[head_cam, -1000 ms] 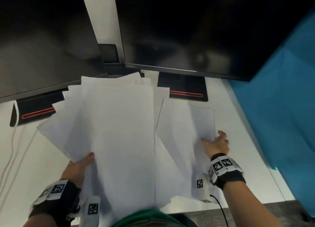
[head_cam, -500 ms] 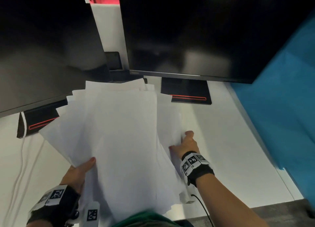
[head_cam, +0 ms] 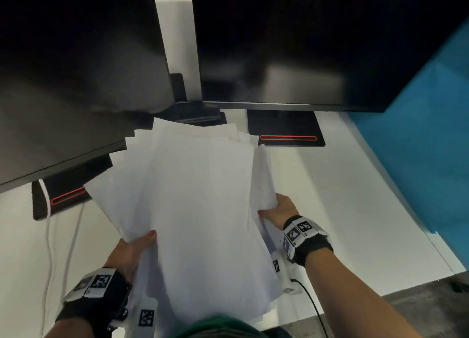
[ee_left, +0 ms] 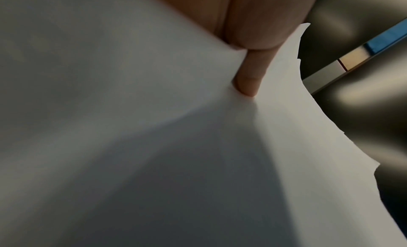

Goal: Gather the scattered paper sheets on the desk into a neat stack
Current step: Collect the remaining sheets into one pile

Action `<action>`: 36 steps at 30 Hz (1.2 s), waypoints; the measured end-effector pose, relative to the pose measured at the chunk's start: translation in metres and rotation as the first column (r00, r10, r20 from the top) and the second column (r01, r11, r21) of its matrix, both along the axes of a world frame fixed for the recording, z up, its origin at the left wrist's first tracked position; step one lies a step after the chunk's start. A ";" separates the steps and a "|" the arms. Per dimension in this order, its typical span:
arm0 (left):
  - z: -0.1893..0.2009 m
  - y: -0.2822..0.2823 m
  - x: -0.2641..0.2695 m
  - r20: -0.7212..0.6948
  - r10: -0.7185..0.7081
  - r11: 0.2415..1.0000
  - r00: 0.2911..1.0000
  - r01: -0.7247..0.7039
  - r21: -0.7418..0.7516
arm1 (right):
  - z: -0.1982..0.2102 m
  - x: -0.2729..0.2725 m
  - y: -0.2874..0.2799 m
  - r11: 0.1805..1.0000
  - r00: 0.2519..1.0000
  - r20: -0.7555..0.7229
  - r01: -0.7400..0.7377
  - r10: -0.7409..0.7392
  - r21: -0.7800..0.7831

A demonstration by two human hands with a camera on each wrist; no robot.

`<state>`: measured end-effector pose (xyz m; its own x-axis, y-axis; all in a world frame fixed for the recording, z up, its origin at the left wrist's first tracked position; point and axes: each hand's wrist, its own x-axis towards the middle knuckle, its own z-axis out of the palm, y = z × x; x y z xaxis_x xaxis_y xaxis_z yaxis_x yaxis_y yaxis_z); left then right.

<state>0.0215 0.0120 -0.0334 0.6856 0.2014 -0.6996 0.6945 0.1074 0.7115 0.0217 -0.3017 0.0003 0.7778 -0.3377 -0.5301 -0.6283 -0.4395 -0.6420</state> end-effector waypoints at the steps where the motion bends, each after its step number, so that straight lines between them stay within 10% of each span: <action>1: 0.001 0.000 0.000 -0.007 -0.007 1.000 1.000 0.007 0.004 | -0.002 -0.005 -0.001 0.998 0.998 0.034 0.047 -0.046 -0.029; 11: -0.006 -0.003 0.006 -0.045 -0.026 0.998 0.999 0.028 0.062 | 0.034 -0.042 -0.049 0.801 0.677 0.560 0.598 -0.478 -0.039; 20: -0.006 -0.012 0.004 0.007 -0.077 0.987 0.997 0.076 0.139 | 0.083 -0.028 -0.033 0.749 0.270 0.838 0.624 -0.474 0.223; 36: -0.009 -0.017 0.003 0.039 -0.080 0.970 0.996 0.068 0.235 | 0.079 -0.025 0.001 0.641 0.148 0.674 0.504 -0.724 0.579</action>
